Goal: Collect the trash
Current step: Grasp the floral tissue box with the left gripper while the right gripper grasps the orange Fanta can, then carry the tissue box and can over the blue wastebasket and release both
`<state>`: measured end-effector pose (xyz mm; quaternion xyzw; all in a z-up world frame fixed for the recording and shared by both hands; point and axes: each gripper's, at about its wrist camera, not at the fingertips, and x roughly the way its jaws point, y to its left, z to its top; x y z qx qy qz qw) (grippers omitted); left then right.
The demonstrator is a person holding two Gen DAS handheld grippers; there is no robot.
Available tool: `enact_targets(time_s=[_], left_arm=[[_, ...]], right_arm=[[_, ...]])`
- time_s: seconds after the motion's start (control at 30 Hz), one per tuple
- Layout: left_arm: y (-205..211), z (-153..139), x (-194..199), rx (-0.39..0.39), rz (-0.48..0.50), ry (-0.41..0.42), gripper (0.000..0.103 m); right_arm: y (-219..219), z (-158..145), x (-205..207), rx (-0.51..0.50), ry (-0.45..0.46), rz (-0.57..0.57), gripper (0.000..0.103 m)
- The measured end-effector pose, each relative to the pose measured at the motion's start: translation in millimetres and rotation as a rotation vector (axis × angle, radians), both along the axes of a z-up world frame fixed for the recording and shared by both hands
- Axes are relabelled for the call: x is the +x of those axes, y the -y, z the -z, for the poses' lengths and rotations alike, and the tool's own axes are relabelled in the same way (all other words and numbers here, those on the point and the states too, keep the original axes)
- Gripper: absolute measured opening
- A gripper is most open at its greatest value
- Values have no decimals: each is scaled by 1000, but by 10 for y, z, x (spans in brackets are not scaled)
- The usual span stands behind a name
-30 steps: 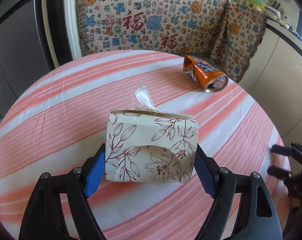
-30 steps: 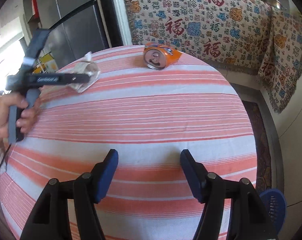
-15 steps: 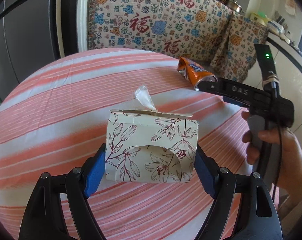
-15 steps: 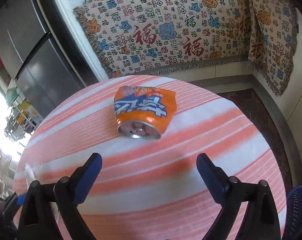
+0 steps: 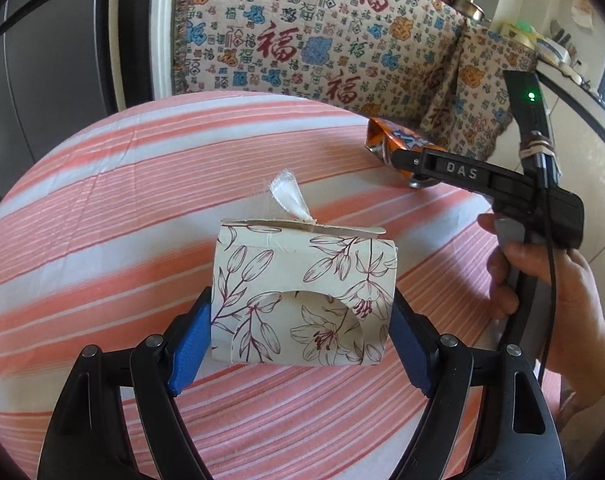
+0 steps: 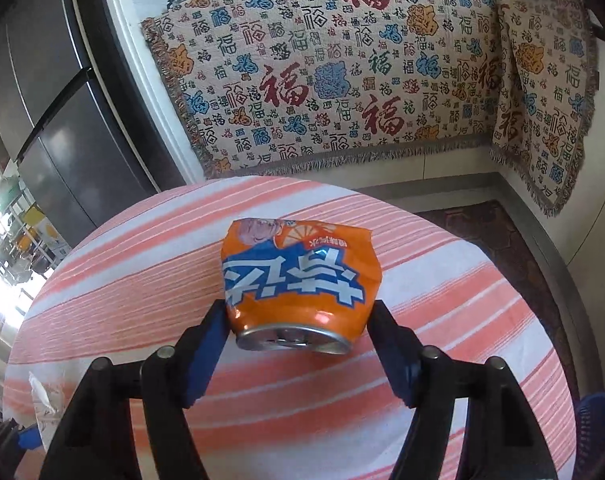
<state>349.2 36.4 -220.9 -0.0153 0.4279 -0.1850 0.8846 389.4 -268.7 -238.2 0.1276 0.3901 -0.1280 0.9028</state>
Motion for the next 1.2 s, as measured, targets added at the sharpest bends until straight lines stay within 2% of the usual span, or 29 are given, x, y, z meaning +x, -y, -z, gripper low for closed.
enact_targets(time_s=[0.13,0.3,0.53,0.7,0.93,1.1,1.2], left_arm=[[92,-6,-45,10,18,3,82],[145,-10,-155,17,20,-1,82],[146,-178,-514,12,-2,18,82],[255,-270,-811,31,-13,29,82],[333,65,-1187,64,-55,-46,82],[369,120,-1257,97,-71,-35,85],[346,137,-1257,83,-81,-41,88]], right_arm=[[-85,-76,-343,-37,11,-66,71],[-156,-130,-875,-37,6,-138,71],[-159,-302,-1646,-29,45,-186,71],[-52,-366,-1900,-23,34,-187,71],[-44,-210,-2191,-22,-23,-215,71],[-50,-57,-2271,-2,-67,-231,73],[-58,-42,-2274,-4,-80,-227,85]])
